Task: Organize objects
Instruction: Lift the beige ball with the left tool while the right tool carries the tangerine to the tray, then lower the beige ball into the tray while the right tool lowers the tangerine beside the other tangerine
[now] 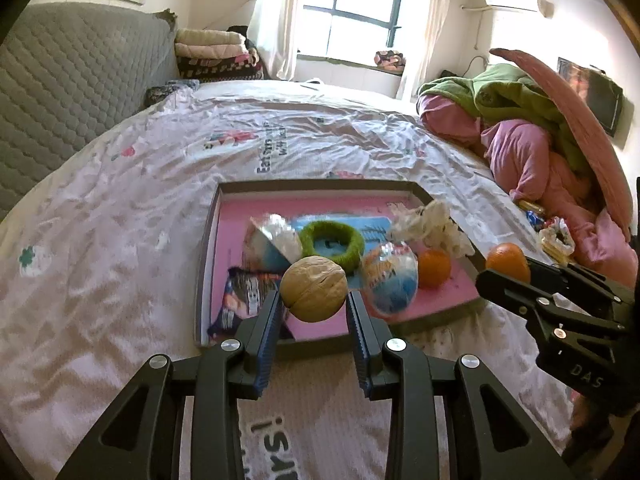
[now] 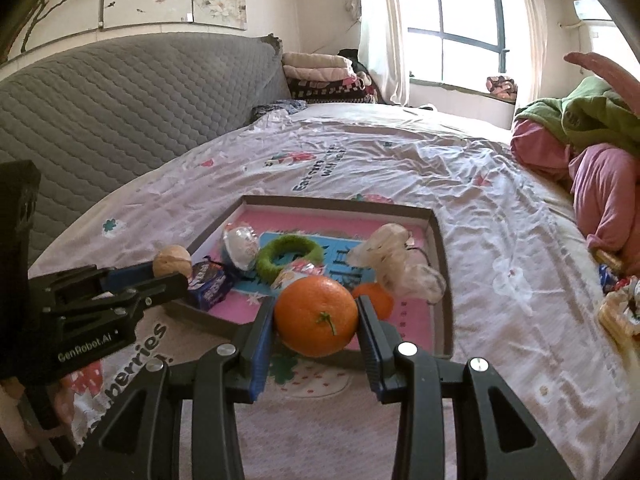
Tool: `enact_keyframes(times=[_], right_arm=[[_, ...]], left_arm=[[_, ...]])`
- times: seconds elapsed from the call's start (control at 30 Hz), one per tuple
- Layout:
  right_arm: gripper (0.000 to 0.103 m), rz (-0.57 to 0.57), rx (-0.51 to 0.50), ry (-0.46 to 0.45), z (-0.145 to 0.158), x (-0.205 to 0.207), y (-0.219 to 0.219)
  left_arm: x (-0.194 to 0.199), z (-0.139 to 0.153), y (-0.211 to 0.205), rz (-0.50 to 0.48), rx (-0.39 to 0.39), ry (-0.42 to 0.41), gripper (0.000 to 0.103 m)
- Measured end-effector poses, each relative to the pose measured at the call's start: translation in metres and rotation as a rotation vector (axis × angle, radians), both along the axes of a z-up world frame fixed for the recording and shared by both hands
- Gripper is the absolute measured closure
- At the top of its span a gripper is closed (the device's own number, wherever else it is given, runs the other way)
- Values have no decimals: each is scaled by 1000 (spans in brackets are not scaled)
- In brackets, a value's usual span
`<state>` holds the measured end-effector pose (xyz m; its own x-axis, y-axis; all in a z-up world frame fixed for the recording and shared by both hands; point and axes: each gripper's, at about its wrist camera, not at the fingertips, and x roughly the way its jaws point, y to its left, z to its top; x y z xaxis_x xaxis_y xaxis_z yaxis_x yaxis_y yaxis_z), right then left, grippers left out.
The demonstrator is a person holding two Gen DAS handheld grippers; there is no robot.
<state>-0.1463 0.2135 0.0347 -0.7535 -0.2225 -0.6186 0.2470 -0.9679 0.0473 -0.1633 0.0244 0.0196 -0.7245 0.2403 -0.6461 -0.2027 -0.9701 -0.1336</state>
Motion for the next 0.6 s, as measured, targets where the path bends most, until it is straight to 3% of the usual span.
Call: enact_keyframes(times=[0.33,0.6], right_arm=[[64,-56,30,45,17,-25,33],[63,-65,52,6,-3,-45,41]], left_arm=[[-34,-1,0,7,9,-9,69],[-53,-8,9,-11,-4,-12,69]])
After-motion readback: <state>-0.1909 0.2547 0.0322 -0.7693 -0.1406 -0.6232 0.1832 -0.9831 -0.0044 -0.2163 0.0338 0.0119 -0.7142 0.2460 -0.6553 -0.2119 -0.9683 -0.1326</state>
